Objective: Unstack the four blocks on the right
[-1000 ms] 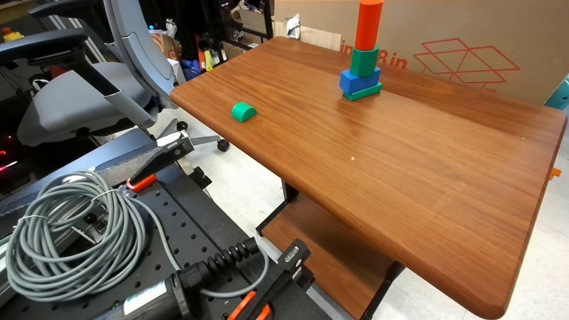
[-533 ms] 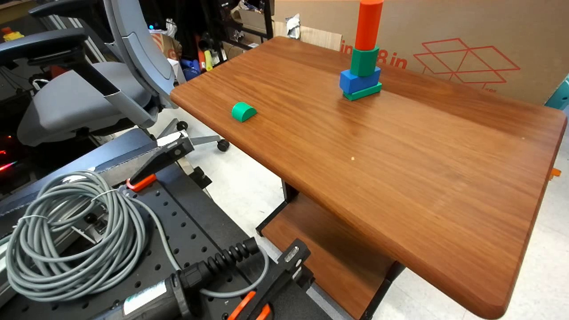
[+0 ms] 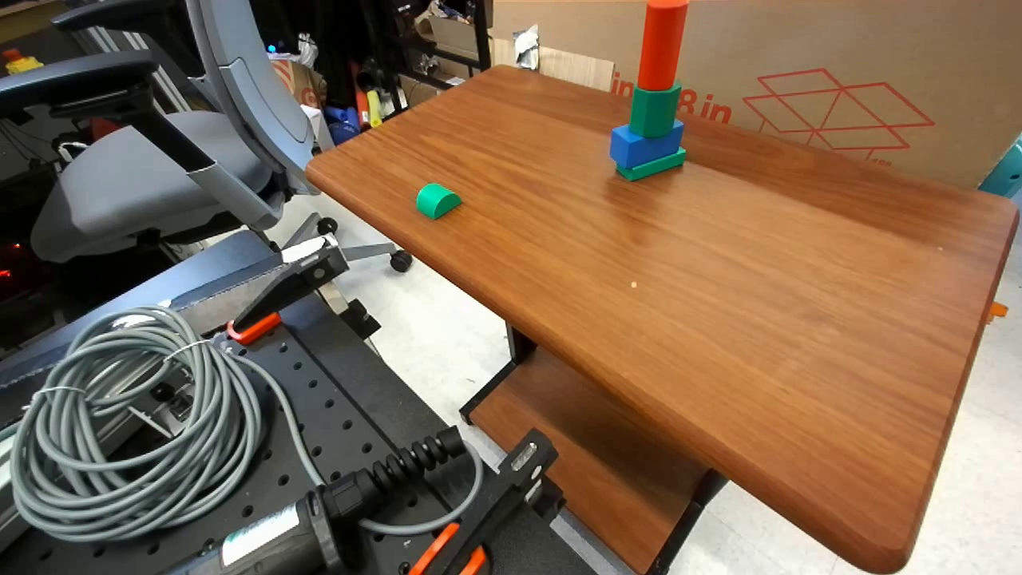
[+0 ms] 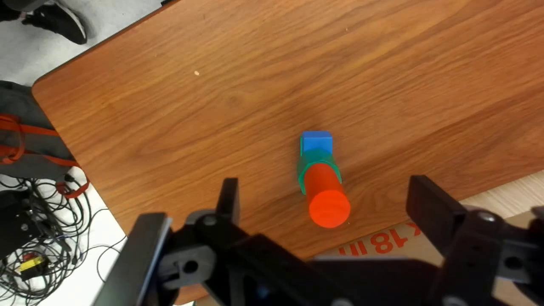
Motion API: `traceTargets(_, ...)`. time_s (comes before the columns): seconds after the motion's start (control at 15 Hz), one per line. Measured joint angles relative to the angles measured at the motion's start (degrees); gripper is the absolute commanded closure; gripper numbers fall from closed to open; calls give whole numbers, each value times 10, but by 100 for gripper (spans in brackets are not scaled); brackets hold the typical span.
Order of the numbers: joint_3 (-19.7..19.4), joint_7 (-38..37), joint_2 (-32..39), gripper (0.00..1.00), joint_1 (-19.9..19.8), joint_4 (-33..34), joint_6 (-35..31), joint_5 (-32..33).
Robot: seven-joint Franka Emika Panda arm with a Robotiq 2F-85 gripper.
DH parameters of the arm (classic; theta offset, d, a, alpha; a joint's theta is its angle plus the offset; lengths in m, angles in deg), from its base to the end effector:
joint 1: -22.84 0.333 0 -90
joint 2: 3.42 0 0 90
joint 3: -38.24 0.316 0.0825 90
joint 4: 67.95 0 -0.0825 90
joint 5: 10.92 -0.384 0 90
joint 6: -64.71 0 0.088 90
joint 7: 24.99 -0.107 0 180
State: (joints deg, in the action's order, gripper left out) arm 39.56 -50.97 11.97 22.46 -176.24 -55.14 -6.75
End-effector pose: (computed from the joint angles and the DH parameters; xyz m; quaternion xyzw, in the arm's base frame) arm 0.6094 0.0058 0.3590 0.9792 -0.1981 -0.0259 0.0349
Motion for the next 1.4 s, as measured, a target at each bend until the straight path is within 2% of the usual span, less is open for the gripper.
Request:
traceTargets(1.07, -25, -1, 66, 0, 17, 17, -40, 2)
traceTargets(1.13, -26, -1, 68, 17, 19, 19, -40, 2)
traceTargets(1.2, -27, -1, 71, 28, 21, 22, -41, 3)
traceTargets(1.4, -31, -2, 78, 51, 26, 30, -42, 8)
